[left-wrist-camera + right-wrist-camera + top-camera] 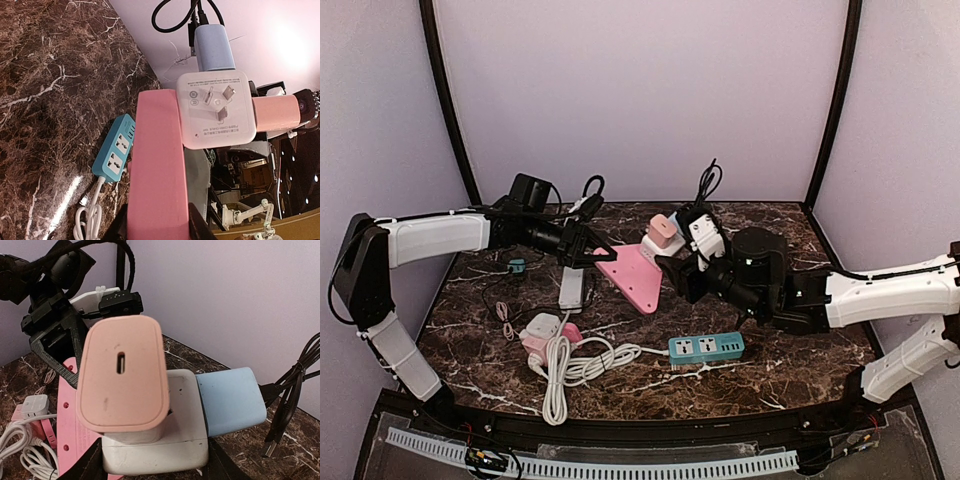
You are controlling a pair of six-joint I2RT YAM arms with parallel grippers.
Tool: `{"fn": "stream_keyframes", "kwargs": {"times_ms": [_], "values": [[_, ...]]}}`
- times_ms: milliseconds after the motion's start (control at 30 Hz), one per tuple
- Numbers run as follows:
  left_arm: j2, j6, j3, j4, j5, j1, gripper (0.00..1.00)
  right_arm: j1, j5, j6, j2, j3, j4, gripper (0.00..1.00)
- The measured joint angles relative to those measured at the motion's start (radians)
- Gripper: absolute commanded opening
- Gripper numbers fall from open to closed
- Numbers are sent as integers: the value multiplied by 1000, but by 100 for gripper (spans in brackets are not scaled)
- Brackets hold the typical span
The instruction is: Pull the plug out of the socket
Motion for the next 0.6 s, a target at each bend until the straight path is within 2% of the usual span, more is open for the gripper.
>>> {"fn": "stream_keyframes", "kwargs": {"times_ms": [300,600], "values": [[4,-21,0,-2,-22,-4,1,-46,-80,134,-18,0,-68,0],[5,-24,2,0,-19,-7,1,-63,-126,154,-41,-12,-68,0]]}}
